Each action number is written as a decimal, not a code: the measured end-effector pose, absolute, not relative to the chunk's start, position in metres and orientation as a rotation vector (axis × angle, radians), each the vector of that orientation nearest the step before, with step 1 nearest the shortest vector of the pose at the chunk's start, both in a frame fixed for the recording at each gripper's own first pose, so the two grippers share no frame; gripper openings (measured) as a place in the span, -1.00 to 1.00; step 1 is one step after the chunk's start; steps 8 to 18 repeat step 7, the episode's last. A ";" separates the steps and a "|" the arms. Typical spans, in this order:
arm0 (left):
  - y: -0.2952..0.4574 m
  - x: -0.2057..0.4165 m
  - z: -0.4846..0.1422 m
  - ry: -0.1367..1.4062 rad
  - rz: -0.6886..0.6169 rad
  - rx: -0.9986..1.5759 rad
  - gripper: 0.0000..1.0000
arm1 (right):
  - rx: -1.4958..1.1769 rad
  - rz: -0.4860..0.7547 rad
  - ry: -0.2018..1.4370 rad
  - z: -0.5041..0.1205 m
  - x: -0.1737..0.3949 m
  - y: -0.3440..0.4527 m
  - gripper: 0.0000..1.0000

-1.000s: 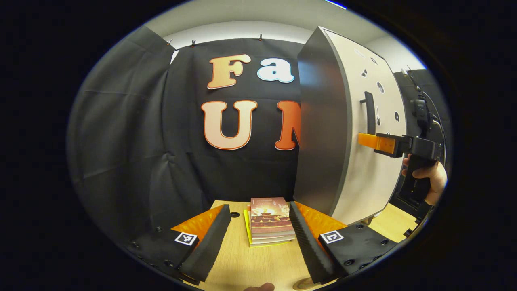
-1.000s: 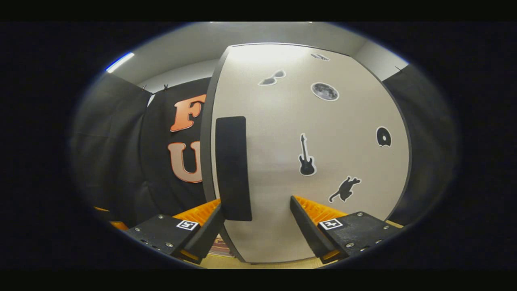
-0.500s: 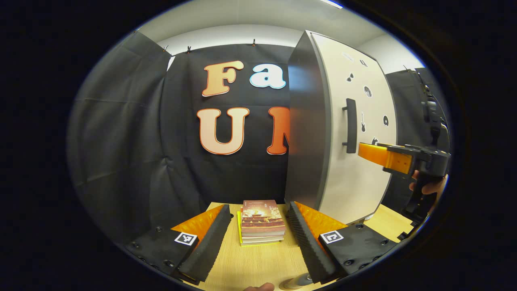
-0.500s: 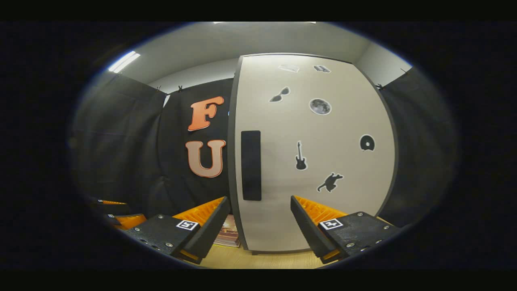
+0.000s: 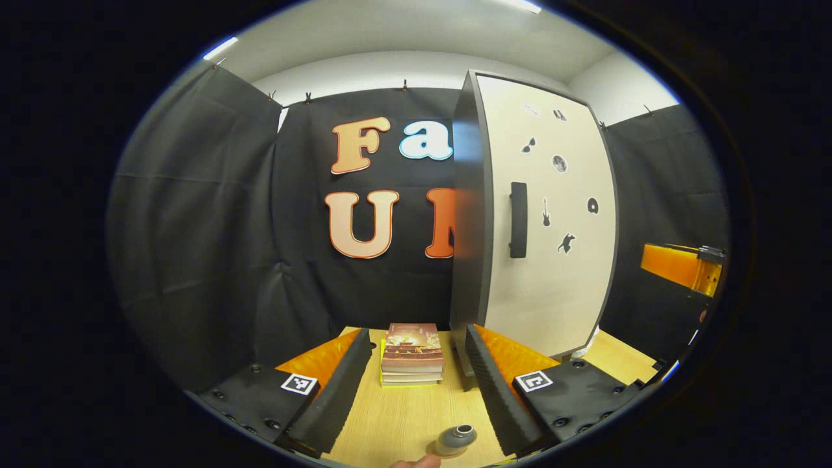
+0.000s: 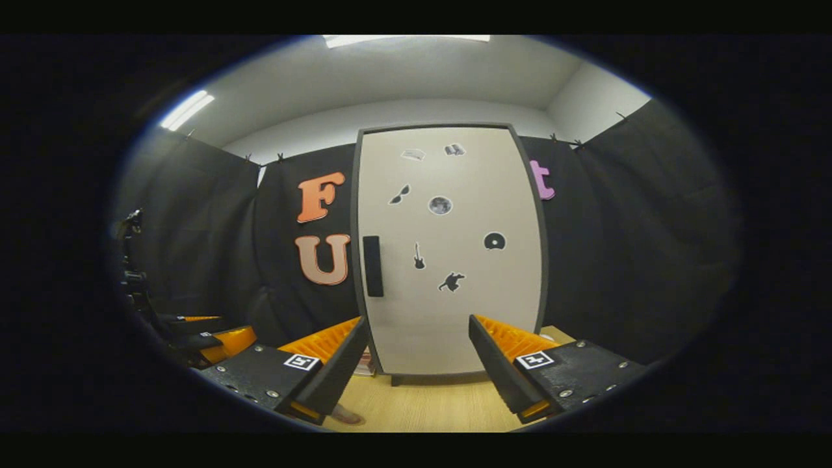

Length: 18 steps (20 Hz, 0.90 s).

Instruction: Open the cabinet door with the right hand, grasp the bottle in the cabinet with the left hand and place it on the coaster, then close the cabinet door with the right hand.

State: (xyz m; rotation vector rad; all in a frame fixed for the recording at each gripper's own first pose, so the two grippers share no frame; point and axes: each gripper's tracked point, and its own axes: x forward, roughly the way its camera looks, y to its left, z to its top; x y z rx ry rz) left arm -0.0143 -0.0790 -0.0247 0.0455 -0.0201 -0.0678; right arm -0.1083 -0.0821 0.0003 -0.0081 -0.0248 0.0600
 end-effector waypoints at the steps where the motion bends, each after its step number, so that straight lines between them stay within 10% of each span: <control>1: -0.080 -0.021 -0.026 -0.022 -0.063 0.047 0.90 | -0.007 0.050 -0.023 0.001 -0.120 -0.089 0.89; 18: -0.088 -0.053 -0.030 -0.021 -0.047 0.046 0.90 | -0.010 0.030 -0.035 0.008 -0.172 -0.107 0.83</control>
